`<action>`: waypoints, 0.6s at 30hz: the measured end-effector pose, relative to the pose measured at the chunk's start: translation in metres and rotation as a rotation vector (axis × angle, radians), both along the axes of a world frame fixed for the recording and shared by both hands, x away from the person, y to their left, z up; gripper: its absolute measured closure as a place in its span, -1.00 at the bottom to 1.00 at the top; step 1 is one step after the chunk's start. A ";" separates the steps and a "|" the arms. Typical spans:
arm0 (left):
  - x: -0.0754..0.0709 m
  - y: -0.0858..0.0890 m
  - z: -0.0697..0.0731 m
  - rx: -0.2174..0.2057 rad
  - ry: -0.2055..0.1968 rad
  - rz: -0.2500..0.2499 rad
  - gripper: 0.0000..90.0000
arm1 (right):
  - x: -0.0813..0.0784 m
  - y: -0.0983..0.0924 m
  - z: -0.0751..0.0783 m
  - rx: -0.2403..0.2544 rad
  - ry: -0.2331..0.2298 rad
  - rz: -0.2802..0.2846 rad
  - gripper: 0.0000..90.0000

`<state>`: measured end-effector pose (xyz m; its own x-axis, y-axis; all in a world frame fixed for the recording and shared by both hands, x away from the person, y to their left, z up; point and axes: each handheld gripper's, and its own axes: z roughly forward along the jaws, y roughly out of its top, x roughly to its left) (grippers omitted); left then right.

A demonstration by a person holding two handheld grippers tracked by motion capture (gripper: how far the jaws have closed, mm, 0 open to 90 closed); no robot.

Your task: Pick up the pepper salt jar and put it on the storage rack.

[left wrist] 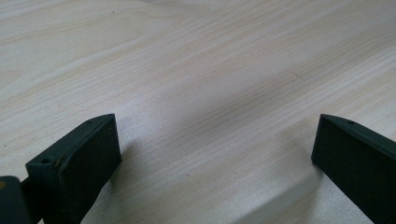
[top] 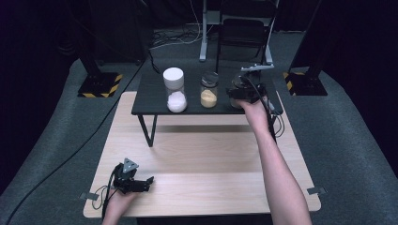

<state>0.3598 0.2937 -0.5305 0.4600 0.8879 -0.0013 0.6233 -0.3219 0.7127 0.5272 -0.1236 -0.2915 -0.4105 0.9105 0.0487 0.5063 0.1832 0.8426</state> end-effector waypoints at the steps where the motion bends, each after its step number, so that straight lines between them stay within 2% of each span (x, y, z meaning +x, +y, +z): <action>1: 0.000 0.000 0.000 0.000 0.000 -0.001 -0.98 | 0.000 0.000 0.000 0.002 0.000 0.001 -0.34; 5: 0.000 0.000 0.000 0.000 0.000 -0.002 -0.98 | 0.001 -0.002 -0.001 0.009 0.001 0.004 -0.35; 9: 0.000 0.000 0.000 0.001 0.001 -0.001 -0.98 | -0.002 -0.002 0.000 0.016 -0.001 0.001 -0.51; 13: 0.000 0.000 0.000 0.002 0.002 -0.001 -0.98 | -0.009 -0.004 0.001 0.017 -0.016 -0.004 -0.63; 18: 0.000 0.000 0.000 0.002 0.001 0.000 -0.98 | -0.021 -0.008 0.001 0.029 -0.028 0.004 -0.70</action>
